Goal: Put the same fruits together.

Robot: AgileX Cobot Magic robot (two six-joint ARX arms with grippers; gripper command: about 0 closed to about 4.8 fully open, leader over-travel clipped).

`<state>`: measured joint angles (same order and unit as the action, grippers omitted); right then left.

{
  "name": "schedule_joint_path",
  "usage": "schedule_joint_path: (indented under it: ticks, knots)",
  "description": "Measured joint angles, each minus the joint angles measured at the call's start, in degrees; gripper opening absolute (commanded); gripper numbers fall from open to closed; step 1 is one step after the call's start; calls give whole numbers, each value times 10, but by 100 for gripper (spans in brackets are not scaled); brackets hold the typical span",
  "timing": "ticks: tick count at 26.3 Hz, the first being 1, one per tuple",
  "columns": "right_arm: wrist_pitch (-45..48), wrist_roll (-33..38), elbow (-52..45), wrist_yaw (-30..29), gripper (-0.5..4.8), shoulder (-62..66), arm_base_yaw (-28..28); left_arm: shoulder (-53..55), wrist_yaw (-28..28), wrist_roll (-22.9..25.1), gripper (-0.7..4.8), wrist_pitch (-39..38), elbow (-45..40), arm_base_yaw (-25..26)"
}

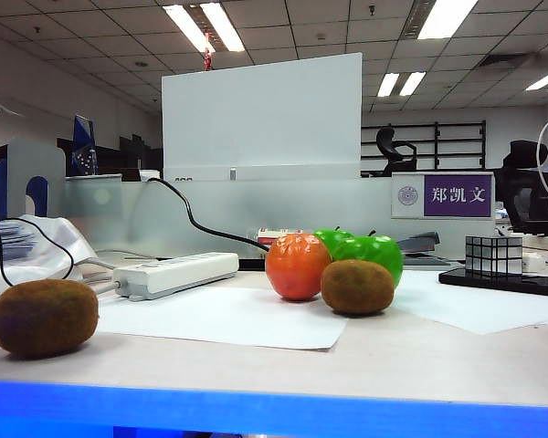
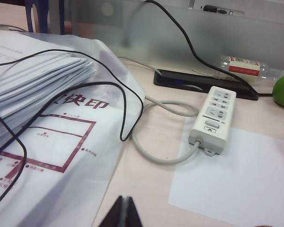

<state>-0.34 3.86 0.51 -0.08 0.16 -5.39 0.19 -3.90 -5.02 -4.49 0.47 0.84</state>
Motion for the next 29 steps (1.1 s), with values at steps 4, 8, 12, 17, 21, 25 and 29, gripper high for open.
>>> schedule_joint_path:
  ticks: [4,8,12,17,21,25,29]
  knots:
    - [29,95,0,-35,0,0,0,0,0,-27,-5,20,1,0]
    - [90,187,0,-72,1,0,0,0,-10,-57,-5,64,5,0]
    - [165,211,0,-76,1,0,0,0,-43,-93,-4,103,8,0]
    - [250,214,0,-132,0,0,0,0,-89,-129,135,113,8,0]
    - [274,227,0,-159,0,0,0,0,-116,-143,135,125,8,0]
    - [273,232,0,-196,88,19,1,0,-129,-151,157,132,8,0]
    - [269,193,43,-215,473,141,28,0,-130,-152,273,133,8,0]
